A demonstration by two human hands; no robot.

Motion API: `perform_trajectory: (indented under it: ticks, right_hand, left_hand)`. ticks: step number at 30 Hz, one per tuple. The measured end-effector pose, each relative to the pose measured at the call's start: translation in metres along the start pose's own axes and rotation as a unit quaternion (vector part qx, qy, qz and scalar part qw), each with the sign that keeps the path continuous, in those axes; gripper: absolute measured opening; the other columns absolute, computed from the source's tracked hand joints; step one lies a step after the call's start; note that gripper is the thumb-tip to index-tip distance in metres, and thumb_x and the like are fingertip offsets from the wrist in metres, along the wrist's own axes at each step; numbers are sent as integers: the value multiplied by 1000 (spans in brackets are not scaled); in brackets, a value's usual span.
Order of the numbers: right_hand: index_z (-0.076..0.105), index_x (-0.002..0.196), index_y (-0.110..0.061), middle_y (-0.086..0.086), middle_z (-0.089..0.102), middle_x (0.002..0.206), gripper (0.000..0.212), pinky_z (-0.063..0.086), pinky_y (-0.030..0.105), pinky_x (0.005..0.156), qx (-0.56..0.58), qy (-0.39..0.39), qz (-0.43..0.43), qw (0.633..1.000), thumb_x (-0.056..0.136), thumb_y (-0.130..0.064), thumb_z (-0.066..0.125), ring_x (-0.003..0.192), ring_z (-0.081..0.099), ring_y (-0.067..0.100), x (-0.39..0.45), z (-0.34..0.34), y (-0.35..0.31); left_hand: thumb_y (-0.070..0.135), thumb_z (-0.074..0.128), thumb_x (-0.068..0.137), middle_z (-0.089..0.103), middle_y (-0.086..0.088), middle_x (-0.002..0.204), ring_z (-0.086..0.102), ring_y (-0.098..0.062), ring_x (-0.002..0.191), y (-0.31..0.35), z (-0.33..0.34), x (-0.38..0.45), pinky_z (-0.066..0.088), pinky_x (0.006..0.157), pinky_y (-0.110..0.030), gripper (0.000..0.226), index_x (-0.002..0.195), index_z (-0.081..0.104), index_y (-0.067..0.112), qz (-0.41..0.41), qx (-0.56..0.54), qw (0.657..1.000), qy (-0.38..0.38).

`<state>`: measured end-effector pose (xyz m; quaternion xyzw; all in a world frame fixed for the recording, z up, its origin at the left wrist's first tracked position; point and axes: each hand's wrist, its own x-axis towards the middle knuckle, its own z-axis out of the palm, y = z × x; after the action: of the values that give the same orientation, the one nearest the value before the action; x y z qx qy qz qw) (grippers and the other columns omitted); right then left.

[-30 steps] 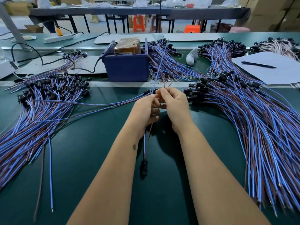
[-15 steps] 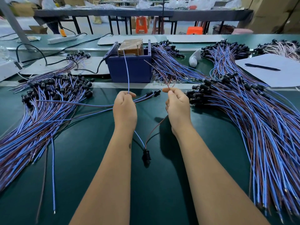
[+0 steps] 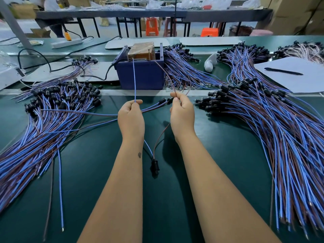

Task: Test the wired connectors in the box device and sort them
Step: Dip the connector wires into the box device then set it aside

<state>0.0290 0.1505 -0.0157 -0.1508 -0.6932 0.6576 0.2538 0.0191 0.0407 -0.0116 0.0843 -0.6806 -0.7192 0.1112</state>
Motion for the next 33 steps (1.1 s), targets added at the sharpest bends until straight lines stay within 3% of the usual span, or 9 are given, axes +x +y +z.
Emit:
perform_trajectory:
  ticks: [4,9,14,17,25,33]
  right_hand:
    - [61,116,-21,-17,44,72,30,36,31,74,-8,7,1,1000,101,-16,36,66,40,3,4,3,1]
    - [60,112,-29,-14,43,61,26,35,31,62,-31,-5,-16,999,102,-20,37,59,41,9,5,3,5]
    - [59,117,-30,-15,46,73,27,41,39,69,-39,-8,-6,999,102,-24,37,75,46,19,7,6,6]
    - [58,117,-34,-11,50,75,28,50,47,76,-58,-11,-2,998,102,-26,37,77,50,20,7,6,4]
    - [58,121,-33,-5,55,88,29,53,51,87,-68,-13,1,998,103,-26,36,82,52,20,6,4,4]
    - [57,118,-37,-4,59,86,28,54,52,82,-67,-2,16,998,102,-27,36,80,57,21,6,6,3]
  left_hand:
    - [9,40,92,35,7,55,28,-5,42,-1,0,0,26,41,-20,28,87,64,21,0,8,1000,-2]
    - [9,39,93,34,8,53,27,-5,40,0,0,-1,26,39,-18,28,89,64,19,-5,2,1000,3]
    - [9,39,93,36,11,51,28,-4,40,1,0,-1,27,40,-19,28,88,64,20,-9,-9,1000,22]
    - [8,39,93,37,9,53,29,-4,40,1,0,-1,27,40,-19,28,86,64,20,-7,-11,1000,27]
    - [9,39,93,38,9,54,29,-5,42,0,-1,1,28,42,-20,29,86,63,22,-8,-18,999,36]
    - [9,38,92,39,9,55,30,-4,40,0,-1,3,28,40,-18,29,86,64,21,-12,-28,998,48]
